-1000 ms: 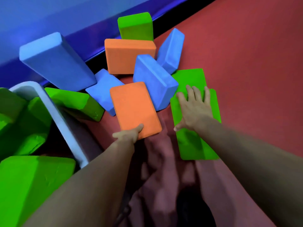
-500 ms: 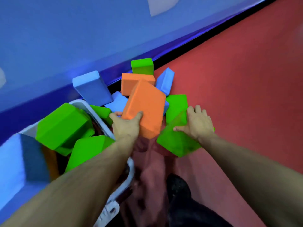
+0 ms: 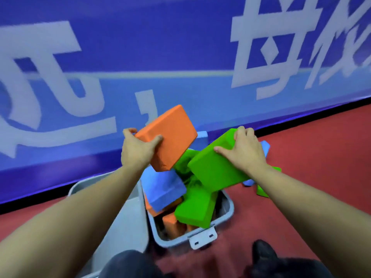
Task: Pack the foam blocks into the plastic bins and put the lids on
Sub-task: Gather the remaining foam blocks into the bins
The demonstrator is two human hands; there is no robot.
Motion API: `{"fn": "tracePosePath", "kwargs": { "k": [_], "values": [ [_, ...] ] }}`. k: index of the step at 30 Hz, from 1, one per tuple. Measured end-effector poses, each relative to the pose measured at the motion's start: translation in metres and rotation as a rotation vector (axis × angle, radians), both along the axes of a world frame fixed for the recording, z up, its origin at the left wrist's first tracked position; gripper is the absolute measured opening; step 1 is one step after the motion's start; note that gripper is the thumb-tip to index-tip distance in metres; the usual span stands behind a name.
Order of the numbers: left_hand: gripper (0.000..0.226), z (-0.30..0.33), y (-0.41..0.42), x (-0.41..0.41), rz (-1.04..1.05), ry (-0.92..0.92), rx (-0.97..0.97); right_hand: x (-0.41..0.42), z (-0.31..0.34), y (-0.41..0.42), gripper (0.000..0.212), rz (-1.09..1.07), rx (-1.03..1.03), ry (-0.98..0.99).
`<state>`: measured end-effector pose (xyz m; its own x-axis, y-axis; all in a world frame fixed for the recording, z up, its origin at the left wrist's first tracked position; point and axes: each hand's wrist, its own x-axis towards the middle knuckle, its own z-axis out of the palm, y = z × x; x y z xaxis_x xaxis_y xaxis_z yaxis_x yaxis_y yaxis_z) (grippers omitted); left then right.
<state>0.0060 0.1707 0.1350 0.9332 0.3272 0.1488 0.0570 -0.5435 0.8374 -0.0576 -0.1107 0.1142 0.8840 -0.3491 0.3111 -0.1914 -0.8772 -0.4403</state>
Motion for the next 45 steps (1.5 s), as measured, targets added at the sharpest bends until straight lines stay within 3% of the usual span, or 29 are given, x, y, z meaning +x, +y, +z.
{"fn": "tracePosePath", "kwargs": {
  "k": [5, 12, 19, 29, 37, 40, 45],
  "values": [
    [0.092, 0.011, 0.135, -0.032, 0.121, 0.025, 0.062, 0.01, 0.013, 0.119, 0.06, 0.154, -0.023, -0.029],
    [0.094, -0.006, 0.279, -0.058, 0.21, 0.12, 0.263, 0.041, 0.026, 0.245, 0.054, 0.321, -0.341, -0.052],
    [0.088, -0.072, 0.336, -0.055, 0.169, 0.247, 0.418, 0.064, -0.006, 0.343, 0.058, 0.477, -0.253, -0.108],
    [0.084, -0.217, 0.358, -0.042, -0.038, 0.369, 0.558, 0.06, -0.177, 0.387, 0.053, 0.722, -0.126, 0.29],
    [0.082, -0.314, 0.353, -0.044, -0.236, 0.542, 0.684, 0.045, -0.263, 0.408, 0.044, 1.058, -0.369, 0.572],
    [0.08, -0.336, 0.35, -0.043, -0.286, 0.658, 0.599, 0.045, -0.288, 0.408, 0.036, 1.037, -0.292, 0.736],
    [0.081, -0.35, 0.349, -0.045, -0.432, 0.806, 0.311, 0.04, -0.306, 0.397, 0.052, 1.006, -0.051, 0.92]
  ]
}}
